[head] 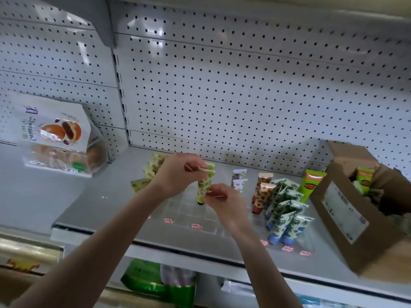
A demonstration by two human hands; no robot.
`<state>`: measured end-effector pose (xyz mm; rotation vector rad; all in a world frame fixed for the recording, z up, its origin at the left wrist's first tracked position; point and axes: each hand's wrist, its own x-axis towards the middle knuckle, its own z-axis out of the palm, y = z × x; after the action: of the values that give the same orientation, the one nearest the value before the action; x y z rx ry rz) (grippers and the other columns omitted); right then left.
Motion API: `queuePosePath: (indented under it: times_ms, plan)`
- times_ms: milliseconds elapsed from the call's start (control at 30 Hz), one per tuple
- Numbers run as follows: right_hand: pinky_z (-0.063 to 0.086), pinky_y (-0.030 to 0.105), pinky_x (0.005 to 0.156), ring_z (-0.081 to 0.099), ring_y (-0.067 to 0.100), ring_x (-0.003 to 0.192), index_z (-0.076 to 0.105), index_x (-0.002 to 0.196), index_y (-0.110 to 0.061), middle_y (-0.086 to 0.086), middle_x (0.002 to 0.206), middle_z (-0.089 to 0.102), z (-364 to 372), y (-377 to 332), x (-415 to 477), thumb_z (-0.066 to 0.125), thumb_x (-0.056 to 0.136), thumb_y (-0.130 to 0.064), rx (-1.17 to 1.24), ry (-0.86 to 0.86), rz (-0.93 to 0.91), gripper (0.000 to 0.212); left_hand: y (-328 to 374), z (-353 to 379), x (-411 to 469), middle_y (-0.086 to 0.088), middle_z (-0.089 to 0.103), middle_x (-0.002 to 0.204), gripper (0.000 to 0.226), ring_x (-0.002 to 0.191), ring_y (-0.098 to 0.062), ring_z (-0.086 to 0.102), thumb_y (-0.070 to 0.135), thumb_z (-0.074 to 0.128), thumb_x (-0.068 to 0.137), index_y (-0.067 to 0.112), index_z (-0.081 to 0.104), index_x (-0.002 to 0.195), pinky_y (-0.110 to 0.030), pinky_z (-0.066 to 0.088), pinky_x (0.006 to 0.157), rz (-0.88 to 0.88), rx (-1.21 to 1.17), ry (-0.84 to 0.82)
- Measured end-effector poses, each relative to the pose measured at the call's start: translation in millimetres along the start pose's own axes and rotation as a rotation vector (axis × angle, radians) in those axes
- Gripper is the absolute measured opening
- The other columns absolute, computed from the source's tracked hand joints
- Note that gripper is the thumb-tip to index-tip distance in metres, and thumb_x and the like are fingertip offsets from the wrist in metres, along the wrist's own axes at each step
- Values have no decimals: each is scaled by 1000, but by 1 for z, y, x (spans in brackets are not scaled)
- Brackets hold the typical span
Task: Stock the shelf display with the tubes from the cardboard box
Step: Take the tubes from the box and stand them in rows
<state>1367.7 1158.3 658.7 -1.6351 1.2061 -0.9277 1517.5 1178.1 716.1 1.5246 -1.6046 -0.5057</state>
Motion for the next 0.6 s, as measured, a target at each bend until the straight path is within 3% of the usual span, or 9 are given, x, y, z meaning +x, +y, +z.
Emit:
queuePosePath:
  times_ms: [233, 433, 600]
  plan:
    - [45, 11, 62, 60, -1, 64, 72, 90, -14, -5, 77, 71, 9, 17, 7, 69, 79, -10, -115, 10, 34, 12, -16, 2, 5, 12, 66, 70, 6, 62, 4, 59, 19, 74, 76, 18, 71, 81, -13, 48, 65, 41, 91, -112]
    - [50, 24, 75, 64, 7, 73, 71, 82, -19, -6, 77, 71, 15, 20, 9, 70, 77, -15, -193, 26, 59, 6, -22, -1, 10, 5, 70, 77, 9, 64, 6, 59, 14, 68, 82, 12, 73, 89, -7, 48, 64, 58, 115, -184]
    - [49, 24, 72, 63, 7, 72, 71, 82, -17, -7, 73, 68, 19, 22, 6, 70, 76, -15, -232, 58, 53, 6, -25, 1, 7, 4, 69, 78, 13, 68, 5, 60, 8, 63, 84, 10, 73, 93, -2, 44, 64, 82, 140, -212]
